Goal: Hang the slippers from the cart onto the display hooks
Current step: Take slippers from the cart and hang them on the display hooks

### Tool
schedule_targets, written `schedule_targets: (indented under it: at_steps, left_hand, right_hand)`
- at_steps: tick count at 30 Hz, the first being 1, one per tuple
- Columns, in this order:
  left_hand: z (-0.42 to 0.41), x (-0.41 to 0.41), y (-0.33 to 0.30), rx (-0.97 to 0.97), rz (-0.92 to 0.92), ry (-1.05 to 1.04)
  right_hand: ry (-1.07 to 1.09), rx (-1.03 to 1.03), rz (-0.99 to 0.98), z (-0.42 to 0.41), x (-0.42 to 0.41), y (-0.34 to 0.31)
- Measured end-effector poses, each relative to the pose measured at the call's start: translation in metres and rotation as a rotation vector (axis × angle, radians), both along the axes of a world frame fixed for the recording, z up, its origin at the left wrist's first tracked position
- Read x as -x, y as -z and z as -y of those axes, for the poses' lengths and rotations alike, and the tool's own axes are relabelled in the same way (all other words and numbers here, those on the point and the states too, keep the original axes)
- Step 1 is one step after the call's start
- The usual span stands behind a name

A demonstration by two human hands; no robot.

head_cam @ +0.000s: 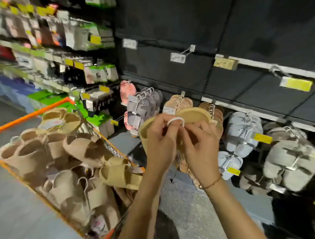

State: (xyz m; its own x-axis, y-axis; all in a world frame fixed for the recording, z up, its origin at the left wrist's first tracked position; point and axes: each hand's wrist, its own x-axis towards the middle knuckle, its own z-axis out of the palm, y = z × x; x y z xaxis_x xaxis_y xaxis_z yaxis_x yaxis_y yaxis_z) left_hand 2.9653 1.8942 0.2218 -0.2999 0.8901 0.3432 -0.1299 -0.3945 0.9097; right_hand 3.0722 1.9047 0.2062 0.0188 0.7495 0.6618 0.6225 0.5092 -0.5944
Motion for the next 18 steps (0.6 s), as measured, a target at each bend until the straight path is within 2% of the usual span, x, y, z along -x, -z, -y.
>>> schedule_targets:
  at_steps: [4, 10, 15, 18]
  left_hand:
    - [-0.017, -0.076, -0.020, -0.046, -0.120, 0.195]
    - [-0.038, -0.187, -0.022, -0.046, -0.254, 0.283]
    - [-0.045, -0.294, -0.030, -0.028, -0.266, 0.322]
    - [-0.050, -0.361, -0.045, -0.087, -0.256, 0.349]
  right_hand:
    - [0.165, -0.001, -0.096, 0.000, -0.081, -0.018]
    - [0.337, -0.010, -0.200, -0.005, -0.203, -0.031]
    - [0.418, -0.010, -0.264, -0.003, -0.310, -0.030]
    - [0.476, -0.043, -0.260, -0.002, -0.372, -0.046]
